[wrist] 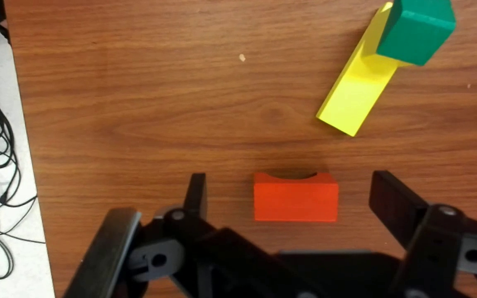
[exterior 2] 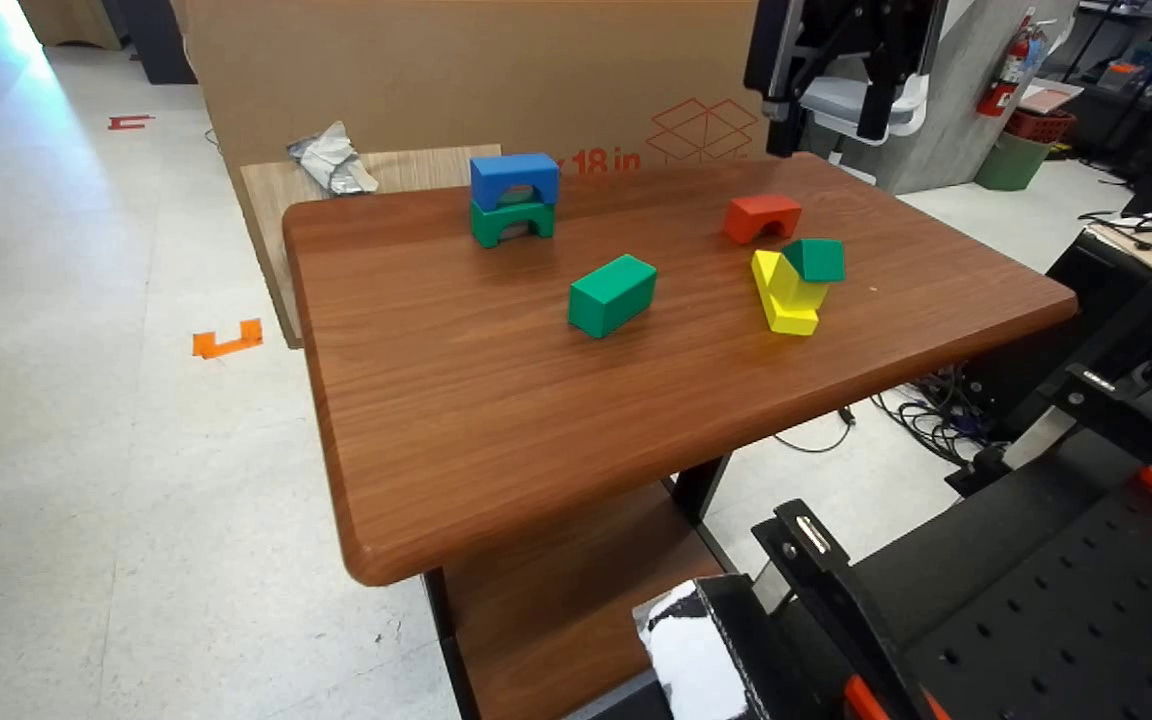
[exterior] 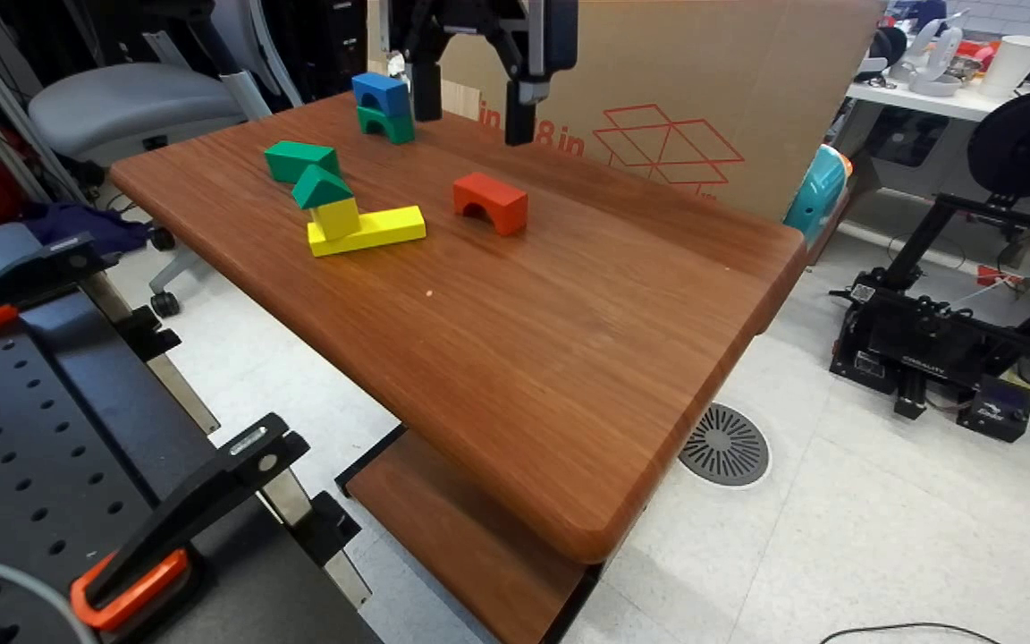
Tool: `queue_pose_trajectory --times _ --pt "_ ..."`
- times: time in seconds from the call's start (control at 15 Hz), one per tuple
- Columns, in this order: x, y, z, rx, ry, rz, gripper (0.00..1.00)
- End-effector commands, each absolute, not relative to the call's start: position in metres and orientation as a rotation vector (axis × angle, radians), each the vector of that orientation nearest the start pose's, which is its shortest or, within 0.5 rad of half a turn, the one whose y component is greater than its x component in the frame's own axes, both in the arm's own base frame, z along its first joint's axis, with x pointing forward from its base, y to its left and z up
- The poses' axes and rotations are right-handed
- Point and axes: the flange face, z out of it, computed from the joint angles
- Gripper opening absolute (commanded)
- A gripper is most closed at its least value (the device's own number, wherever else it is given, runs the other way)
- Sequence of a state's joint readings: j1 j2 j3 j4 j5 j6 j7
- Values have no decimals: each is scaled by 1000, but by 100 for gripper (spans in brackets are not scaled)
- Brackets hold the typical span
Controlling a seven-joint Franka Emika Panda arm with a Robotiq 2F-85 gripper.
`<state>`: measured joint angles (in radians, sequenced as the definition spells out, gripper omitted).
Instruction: Move the orange block backwards
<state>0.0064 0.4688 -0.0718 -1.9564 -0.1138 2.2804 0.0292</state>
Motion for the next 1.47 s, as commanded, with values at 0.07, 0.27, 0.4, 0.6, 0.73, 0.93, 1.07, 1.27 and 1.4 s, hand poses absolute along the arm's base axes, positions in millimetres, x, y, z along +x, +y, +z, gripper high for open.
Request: queue_pose_trajectory --times 0.07,0.27,0.4,0.6,0.73,0.93,1.07,1.27,1.4 --pt "620 -44 205 -3262 45 224 100" --pt "629 -41 192 -3255 51 228 100" --pt "634 -38 183 -3260 62 229 100" --pt "639 -31 173 -3264 44 237 100" --pt "641 -25 165 -3280 26 247 100" --pt "643 -20 154 -3289 13 271 100" --pt "644 -19 148 -3314 8 292 75" --pt "644 -21 143 -3341 -17 299 58" --pt "645 -20 151 -3332 -29 296 45"
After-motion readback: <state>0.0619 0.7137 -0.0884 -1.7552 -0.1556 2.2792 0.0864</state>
